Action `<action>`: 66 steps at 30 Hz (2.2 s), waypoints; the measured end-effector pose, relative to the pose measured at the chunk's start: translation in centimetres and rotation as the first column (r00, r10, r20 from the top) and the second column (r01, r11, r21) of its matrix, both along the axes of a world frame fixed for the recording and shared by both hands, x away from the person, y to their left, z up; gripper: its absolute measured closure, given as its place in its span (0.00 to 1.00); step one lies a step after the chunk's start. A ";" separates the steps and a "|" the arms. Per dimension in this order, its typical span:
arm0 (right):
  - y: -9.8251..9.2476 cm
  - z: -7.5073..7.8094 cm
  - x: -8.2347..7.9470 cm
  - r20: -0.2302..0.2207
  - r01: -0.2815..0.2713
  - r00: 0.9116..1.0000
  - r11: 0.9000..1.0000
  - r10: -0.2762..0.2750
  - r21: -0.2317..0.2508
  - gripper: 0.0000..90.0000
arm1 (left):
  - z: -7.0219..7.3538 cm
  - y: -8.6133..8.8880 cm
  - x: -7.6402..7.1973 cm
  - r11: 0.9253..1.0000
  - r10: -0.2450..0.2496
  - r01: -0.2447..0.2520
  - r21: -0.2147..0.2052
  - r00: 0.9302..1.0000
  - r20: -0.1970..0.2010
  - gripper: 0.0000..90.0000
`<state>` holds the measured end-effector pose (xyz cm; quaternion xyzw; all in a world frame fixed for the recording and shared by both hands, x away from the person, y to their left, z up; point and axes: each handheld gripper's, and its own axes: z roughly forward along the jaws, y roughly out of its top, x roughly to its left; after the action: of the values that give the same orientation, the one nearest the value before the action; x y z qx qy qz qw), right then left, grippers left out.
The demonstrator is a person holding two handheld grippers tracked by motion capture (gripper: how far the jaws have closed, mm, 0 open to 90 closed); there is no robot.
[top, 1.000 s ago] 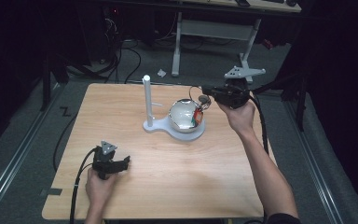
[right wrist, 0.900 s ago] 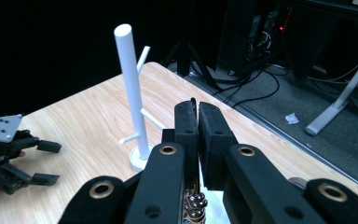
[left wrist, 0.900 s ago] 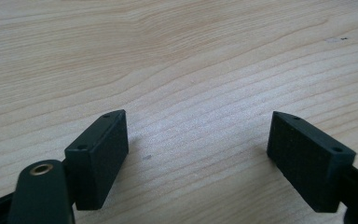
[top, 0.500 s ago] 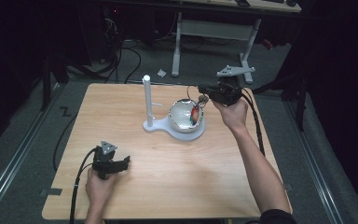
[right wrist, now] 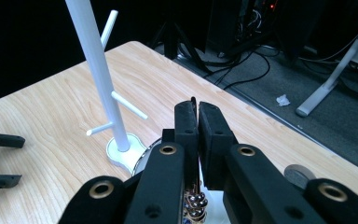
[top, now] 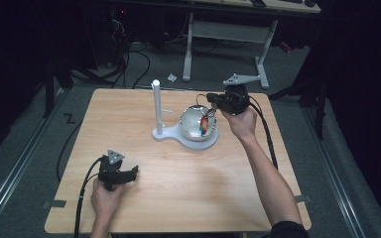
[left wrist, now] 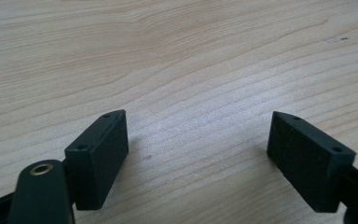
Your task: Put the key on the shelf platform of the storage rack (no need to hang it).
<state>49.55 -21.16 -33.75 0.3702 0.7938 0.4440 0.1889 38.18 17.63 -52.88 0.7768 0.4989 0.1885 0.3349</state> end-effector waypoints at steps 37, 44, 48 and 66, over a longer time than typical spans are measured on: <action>1.7 -5.6 1.4 -0.094 -0.013 0.996 0.997 0.006 -0.076 0.97 | 0.0 0.0 0.0 1.000 -0.001 0.001 0.000 1.000 -0.001 0.23; 1.9 -6.2 1.5 -0.105 -0.016 0.994 0.996 0.006 -0.093 0.97 | 0.0 0.0 0.0 1.000 -0.001 0.001 0.000 1.000 -0.002 0.23; 1.9 -6.6 1.6 -0.110 -0.016 0.994 0.995 0.005 -0.096 0.97 | 0.0 0.0 0.0 1.000 -0.002 0.002 0.001 1.000 -0.002 0.23; 1.4 -8.2 2.3 -0.144 0.017 0.989 0.994 -0.033 -0.111 0.97 | 0.0 0.0 0.0 1.000 0.000 0.000 0.001 1.000 0.000 0.23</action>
<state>51.82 -19.77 -41.97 0.4008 0.8238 0.3693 0.1560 38.18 17.63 -52.88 0.7769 0.4987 0.1888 0.3347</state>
